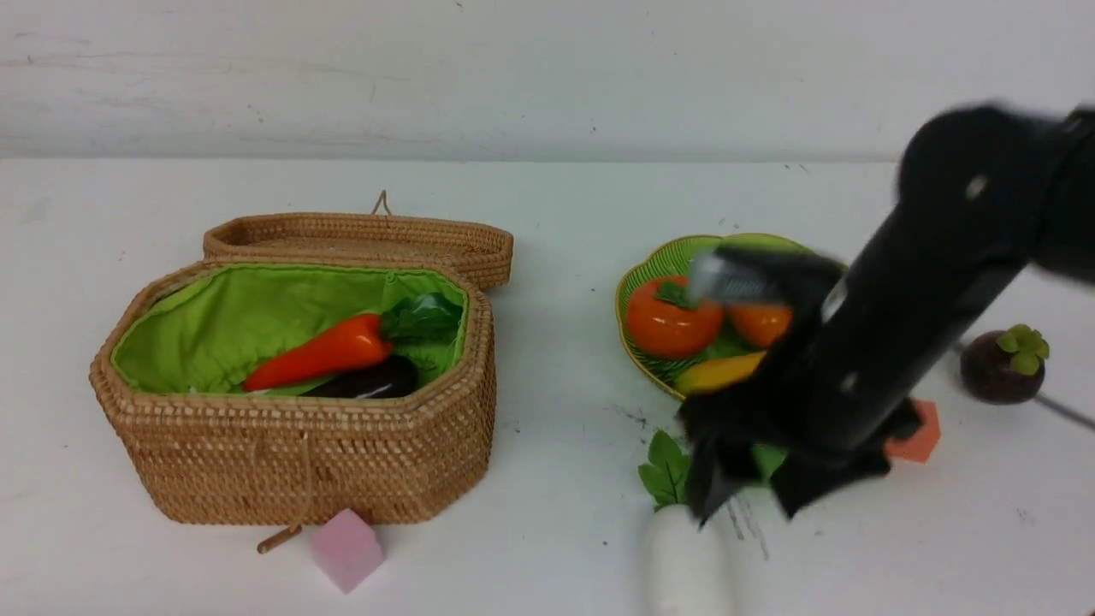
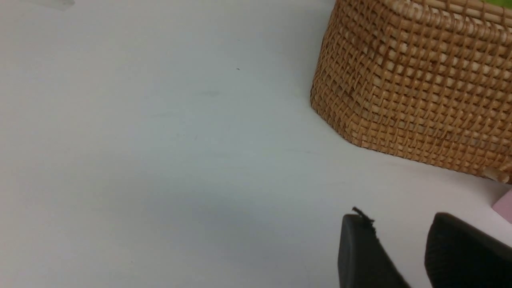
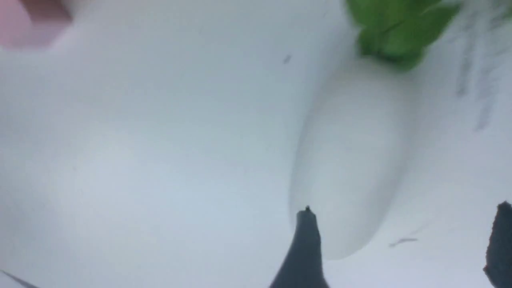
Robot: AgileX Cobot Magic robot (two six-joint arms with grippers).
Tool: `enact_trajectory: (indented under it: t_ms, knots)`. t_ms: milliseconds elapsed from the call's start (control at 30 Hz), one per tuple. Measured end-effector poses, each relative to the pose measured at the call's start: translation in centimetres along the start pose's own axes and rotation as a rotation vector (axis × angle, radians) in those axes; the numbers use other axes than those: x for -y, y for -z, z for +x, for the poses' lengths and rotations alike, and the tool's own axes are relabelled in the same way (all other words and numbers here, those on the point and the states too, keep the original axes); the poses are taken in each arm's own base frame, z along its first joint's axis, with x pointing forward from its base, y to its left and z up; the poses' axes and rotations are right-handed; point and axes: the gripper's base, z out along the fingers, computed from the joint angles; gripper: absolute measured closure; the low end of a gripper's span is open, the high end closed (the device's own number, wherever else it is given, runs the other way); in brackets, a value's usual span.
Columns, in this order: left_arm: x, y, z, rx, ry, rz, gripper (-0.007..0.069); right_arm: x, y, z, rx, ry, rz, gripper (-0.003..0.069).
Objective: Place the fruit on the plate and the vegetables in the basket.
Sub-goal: Take a daikon with your right arm and place it on the basket on the left.
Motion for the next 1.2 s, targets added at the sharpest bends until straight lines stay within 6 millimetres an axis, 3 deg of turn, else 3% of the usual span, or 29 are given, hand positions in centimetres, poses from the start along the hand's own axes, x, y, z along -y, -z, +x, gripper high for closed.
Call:
enact_trajectory:
  t_ms: [167, 433, 567, 700, 800, 967, 1200]
  knots:
    - [0.0, 0.0, 0.0, 0.0, 0.0, 0.0, 0.0386, -1.4, -2.9, 0.5, -0.007, 0.022, 0.021, 0.0035]
    - [0.0, 0.0, 0.0, 0.0, 0.0, 0.0, 0.0386, 0.3, -6.9, 0.0, -0.086, -0.049, 0.114, 0.0035]
    - [0.0, 0.0, 0.0, 0.0, 0.0, 0.0, 0.0386, 1.0, -9.6, -0.1, -0.143, -0.07, 0.128, 0.0083]
    - [0.0, 0.0, 0.0, 0.0, 0.0, 0.0, 0.0386, 1.0, -9.8, -0.3, -0.15, -0.036, 0.12, 0.0107]
    - [0.0, 0.0, 0.0, 0.0, 0.0, 0.0, 0.0386, 0.6, -8.9, -1.1, -0.142, 0.017, 0.102, 0.0107]
    - [0.0, 0.0, 0.0, 0.0, 0.0, 0.0, 0.0386, -1.7, -4.4, -3.6, -0.029, 0.105, 0.017, 0.0107]
    - [0.0, 0.0, 0.0, 0.0, 0.0, 0.0, 0.0386, -7.7, 5.1, -8.4, 0.323, 0.411, -0.204, 0.0107]
